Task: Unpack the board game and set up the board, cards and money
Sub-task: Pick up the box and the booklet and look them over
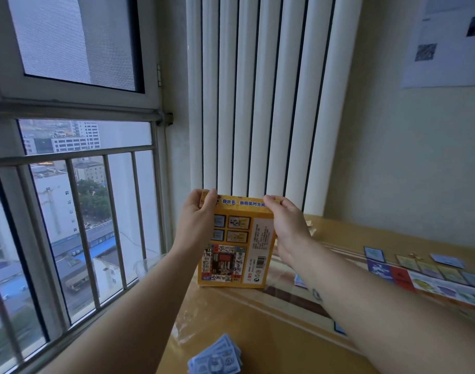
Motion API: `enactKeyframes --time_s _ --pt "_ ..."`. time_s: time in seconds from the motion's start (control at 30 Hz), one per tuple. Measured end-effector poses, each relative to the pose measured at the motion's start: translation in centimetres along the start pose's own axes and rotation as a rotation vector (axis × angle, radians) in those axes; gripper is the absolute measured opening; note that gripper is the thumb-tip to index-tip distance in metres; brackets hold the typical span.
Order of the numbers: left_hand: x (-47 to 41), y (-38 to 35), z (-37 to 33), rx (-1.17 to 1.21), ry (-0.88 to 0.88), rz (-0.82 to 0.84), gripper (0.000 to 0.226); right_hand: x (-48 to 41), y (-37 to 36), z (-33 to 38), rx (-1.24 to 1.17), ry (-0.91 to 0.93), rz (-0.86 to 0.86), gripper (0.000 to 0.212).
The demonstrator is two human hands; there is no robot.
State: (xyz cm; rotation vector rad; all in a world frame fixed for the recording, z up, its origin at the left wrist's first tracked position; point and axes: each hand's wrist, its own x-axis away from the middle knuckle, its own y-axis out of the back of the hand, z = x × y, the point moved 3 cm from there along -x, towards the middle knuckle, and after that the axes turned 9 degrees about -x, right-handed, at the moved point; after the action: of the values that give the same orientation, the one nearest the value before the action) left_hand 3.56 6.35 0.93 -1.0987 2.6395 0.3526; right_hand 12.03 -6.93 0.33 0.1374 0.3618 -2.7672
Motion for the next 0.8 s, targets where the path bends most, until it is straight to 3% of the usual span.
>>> enactKeyframes --time_s 0.33,0.57,0.67,0.8 --pt "-0.8 -0.2 -0.2 -0.107 0.042 -0.009 0.013 -0.3 -0.1 0.4 0.009 -0.058 0.015 0.015" --pt "-1.3 0.2 -0.3 -0.093 0.124 0.066 0.017 -1.5 0.0 0.7 0.100 -0.130 0.075 0.016" --pt "-1.3 0.4 -0.3 -0.097 0.120 0.097 0.019 -1.4 0.0 1.4 0.206 -0.071 0.129 0.016" --pt "-0.9 0.6 -0.4 -0.082 0.033 0.152 0.024 -0.6 -0.4 2.3 0.466 0.162 0.268 0.021"
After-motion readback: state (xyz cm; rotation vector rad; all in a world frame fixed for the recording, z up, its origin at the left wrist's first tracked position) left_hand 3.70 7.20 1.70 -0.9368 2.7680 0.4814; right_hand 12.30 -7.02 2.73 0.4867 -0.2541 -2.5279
